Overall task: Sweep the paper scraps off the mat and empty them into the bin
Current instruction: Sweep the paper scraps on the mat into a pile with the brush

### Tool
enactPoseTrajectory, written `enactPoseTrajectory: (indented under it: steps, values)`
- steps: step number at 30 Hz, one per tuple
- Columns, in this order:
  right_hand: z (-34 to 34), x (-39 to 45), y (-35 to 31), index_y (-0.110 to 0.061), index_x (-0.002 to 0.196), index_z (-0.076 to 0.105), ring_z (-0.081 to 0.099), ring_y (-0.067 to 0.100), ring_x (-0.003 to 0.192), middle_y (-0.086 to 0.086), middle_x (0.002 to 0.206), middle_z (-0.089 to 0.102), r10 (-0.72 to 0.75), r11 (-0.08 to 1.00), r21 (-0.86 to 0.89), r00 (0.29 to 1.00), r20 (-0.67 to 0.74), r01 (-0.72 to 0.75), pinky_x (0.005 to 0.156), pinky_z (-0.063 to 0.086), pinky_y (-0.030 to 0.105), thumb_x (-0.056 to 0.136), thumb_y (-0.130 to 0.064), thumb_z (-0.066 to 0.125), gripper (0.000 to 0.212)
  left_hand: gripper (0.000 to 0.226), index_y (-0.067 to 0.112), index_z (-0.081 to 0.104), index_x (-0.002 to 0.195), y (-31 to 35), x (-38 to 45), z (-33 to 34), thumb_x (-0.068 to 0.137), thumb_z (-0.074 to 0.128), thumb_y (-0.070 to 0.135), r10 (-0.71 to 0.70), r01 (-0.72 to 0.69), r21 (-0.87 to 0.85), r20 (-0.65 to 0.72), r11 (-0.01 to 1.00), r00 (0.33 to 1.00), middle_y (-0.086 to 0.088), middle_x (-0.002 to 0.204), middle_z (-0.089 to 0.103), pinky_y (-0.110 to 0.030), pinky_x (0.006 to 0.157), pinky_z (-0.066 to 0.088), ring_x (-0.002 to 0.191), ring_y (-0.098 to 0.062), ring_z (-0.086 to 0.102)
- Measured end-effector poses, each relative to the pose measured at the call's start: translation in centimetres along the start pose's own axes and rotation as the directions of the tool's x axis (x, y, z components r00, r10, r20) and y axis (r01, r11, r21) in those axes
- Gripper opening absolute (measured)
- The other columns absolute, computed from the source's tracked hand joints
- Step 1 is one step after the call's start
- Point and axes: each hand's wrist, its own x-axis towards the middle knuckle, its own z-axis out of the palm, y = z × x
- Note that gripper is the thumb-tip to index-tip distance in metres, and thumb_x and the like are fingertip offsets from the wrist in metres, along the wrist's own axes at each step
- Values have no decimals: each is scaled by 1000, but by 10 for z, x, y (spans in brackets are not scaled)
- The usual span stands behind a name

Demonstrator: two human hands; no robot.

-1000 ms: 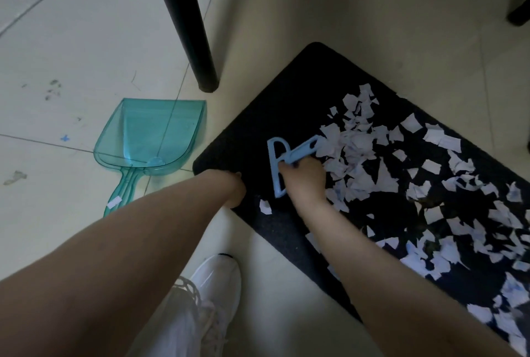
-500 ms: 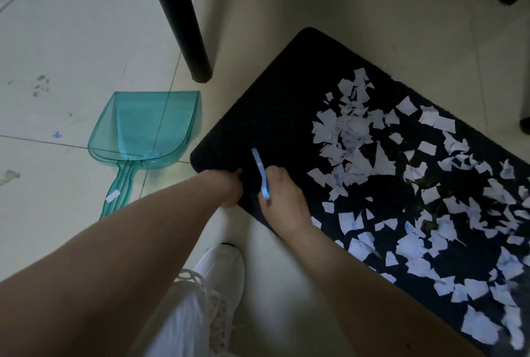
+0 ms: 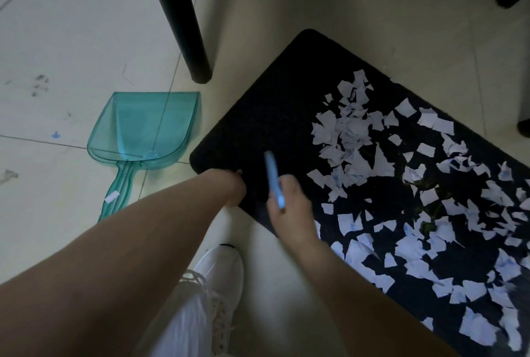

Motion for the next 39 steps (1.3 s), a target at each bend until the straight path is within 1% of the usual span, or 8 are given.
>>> enactPoseTrajectory:
  steps: [5,12,16,19,25,28,32,39]
  values:
    - [-28,15,13,-17,91,39,51,16,67,6,84,52,94,977,209,956,-278,-35,57,48,33,93,-15,49,10,61,14,7,154,6,-1,-4,100,35,16,25,-31,134,46,991,999,-16,159,-4,-43,113,33,143,-35,22]
    - [6,-13,9,-16,94,42,58,20,74,3,88,55,24,986,162,999,33,-29,65,52,41,91,-20,49,9,60,16,15,154,10,-6,-7,99,39,12,60,-65,150,35,987,998,-17,158,4,-36,105,39,136,-30,36]
    - [-20,4,31,-18,90,38,52,18,69,6,85,51,85,993,98,970,-228,-65,59,45,30,94,-17,48,11,55,16,16,154,13,-9,-8,102,35,17,63,-71,185,48,980,997,-17,159,0,-36,110,34,143,-31,25]
    - [-31,11,32,-18,89,38,51,17,66,6,81,52,124,979,196,932,-340,-58,57,46,28,94,-16,48,11,49,13,34,148,12,0,-9,100,38,17,74,-82,167,58,983,996,-15,153,27,-38,111,35,138,-30,33]
    - [5,-17,11,-14,91,41,54,19,72,4,85,52,7,986,167,1000,10,-9,64,49,37,92,-18,49,9,40,10,52,134,10,2,-11,95,45,12,92,-99,119,61,988,994,-10,132,54,-31,101,44,108,-21,54]
    - [-10,-9,27,-16,92,38,55,19,73,4,86,52,37,997,68,998,-53,-33,59,48,30,93,-17,47,9,48,15,40,145,7,-2,-19,97,44,15,82,-86,163,32,983,996,-10,147,39,-35,110,37,129,-26,45]
    - [-38,7,37,-19,91,38,45,5,61,5,82,50,169,972,202,948,-268,-117,52,35,11,94,-14,48,11,57,19,9,155,5,-19,-50,103,32,22,100,-95,200,-16,975,995,-9,161,3,-42,117,23,145,-31,19]
    - [-18,7,12,-16,87,39,52,17,64,1,76,49,180,907,418,947,-267,-54,57,49,32,91,-17,49,11,78,30,-6,153,38,11,-39,95,47,36,1,-5,-84,-39,996,999,-3,159,-17,-52,111,32,143,-36,21]
